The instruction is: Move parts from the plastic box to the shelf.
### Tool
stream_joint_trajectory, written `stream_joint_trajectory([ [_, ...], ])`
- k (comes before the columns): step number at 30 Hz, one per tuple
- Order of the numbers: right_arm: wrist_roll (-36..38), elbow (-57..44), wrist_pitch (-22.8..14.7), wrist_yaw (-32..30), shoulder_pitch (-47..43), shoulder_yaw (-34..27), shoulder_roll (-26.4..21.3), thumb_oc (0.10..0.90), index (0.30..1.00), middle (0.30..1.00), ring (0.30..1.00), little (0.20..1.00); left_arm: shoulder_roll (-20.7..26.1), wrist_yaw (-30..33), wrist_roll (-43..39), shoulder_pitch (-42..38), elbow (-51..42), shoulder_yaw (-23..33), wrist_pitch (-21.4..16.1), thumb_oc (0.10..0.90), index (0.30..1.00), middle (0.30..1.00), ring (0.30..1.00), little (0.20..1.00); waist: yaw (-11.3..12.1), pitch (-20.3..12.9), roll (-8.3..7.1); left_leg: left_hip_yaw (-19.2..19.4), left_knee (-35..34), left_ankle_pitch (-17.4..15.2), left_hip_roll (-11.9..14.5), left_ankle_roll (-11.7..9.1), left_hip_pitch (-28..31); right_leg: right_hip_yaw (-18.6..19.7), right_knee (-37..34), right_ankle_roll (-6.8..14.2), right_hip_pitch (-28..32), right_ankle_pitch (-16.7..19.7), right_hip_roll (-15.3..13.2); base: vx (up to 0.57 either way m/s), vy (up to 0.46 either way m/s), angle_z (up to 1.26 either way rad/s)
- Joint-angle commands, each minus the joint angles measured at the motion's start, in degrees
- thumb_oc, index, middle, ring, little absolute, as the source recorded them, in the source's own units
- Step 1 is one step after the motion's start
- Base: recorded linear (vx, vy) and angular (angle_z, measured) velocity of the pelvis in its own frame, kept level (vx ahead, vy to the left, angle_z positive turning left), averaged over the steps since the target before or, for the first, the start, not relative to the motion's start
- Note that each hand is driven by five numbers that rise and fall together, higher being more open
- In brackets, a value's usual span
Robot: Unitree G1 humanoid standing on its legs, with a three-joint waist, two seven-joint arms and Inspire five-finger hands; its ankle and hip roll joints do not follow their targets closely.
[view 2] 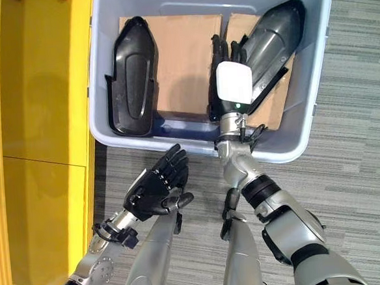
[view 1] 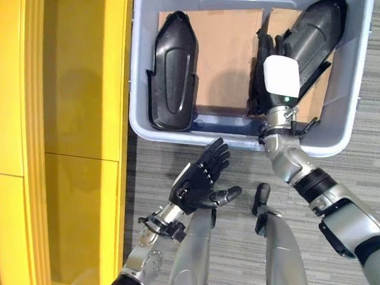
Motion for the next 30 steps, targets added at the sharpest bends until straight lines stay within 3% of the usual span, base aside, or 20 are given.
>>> stream_joint_trajectory([
  [1, 3.1, -6.1, 1.1, -3.1, -4.0, -0.5, -1.3, 0.9, 1.0, 1.0, 1.0, 1.0, 0.2, -3.7, -0.7, 0.3, -6.8, -1.6, -2.4, 0.9, 1.0, 1.0, 1.0, 1.0, 0.4, -1.3, 1.71, 4.7, -1.2, -3.0, -2.0, 2.8, 0.9, -1.7, 1.1, -1.5, 2.5, -0.4, 1.5, 0.02, -0.03, 0.03],
  [4, 11.7, -4.6, 5.3, -8.0, -2.1, -1.3, 0.0, 0.9, 1.0, 1.0, 1.0, 1.0, 0.0, -3.5, -0.3, 0.3, -7.1, -1.4, -2.3, 0.9, 1.0, 1.0, 1.0, 1.0, 0.2, -1.3, 1.44, 4.8, -1.2, -3.1, -1.8, 2.8, 0.7, -1.6, 1.0, -1.6, 2.4, -0.4, 1.7, 0.0, 0.0, 0.0],
  [10, 15.6, -1.3, 2.9, -15.9, 1.9, -4.7, 1.7, 0.9, 1.0, 1.0, 1.0, 1.0, -0.5, -1.1, 0.0, -0.8, -7.3, -2.2, -2.7, 0.9, 1.0, 1.0, 1.0, 1.0, -0.8, -1.3, 1.43, 5.2, -0.9, -3.4, -1.4, 2.8, -0.2, -1.1, 1.2, -1.4, 1.3, -0.2, 2.0, 0.0, 0.0, 0.0],
  [23, 9.1, -2.3, 4.9, -10.8, 3.4, -3.5, 1.2, 0.9, 1.0, 1.0, 1.0, 1.0, -1.2, -0.7, 0.5, -1.2, -6.9, -2.9, -3.2, 0.9, 1.0, 1.0, 1.0, 1.0, -1.7, -1.3, 1.5, 5.8, -0.1, -3.6, -1.5, 2.8, -1.5, -0.8, 2.4, -1.7, -0.4, -0.7, 1.9, 0.01, 0.002, -0.01],
  [30, -3.4, 2.4, 7.0, -7.2, -1.2, -1.5, -0.2, 0.9, 1.0, 1.0, 1.0, 1.0, -0.5, -1.6, -0.3, -1.5, -6.2, -3.1, -2.7, 0.9, 1.0, 1.0, 1.0, 1.0, -0.7, -1.3, 1.95, 5.4, 0.5, -3.5, -1.6, 2.7, -2.2, -1.5, 3.4, -1.6, -0.8, -1.0, 1.7, 0.0, 0.0, 0.0],
])
